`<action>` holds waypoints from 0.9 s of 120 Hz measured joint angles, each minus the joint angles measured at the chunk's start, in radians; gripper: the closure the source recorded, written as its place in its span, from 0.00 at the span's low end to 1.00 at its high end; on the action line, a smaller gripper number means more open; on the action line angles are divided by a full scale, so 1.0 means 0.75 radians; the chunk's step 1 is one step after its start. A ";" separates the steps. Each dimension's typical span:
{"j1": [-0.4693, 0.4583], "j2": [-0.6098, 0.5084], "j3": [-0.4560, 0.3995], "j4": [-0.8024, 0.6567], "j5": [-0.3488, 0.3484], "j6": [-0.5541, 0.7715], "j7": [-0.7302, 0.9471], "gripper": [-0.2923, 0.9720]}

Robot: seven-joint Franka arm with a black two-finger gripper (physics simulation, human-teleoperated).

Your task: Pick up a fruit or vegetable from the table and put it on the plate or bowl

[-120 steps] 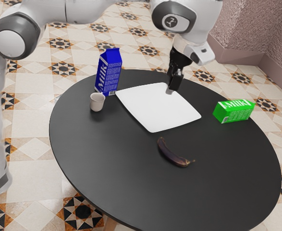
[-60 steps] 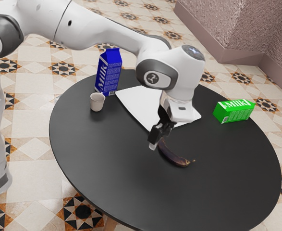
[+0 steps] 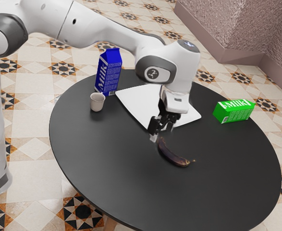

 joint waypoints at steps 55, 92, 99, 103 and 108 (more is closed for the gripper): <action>0.131 0.114 -0.099 0.033 0.006 0.050 0.200 0.23; 0.138 0.175 -0.138 0.048 0.006 0.075 0.241 0.23; 0.132 0.179 -0.139 0.054 0.015 0.079 0.244 0.23; 0.131 0.182 -0.139 0.055 0.018 0.081 0.245 0.23; 0.130 0.190 -0.139 0.056 0.019 0.083 0.245 0.23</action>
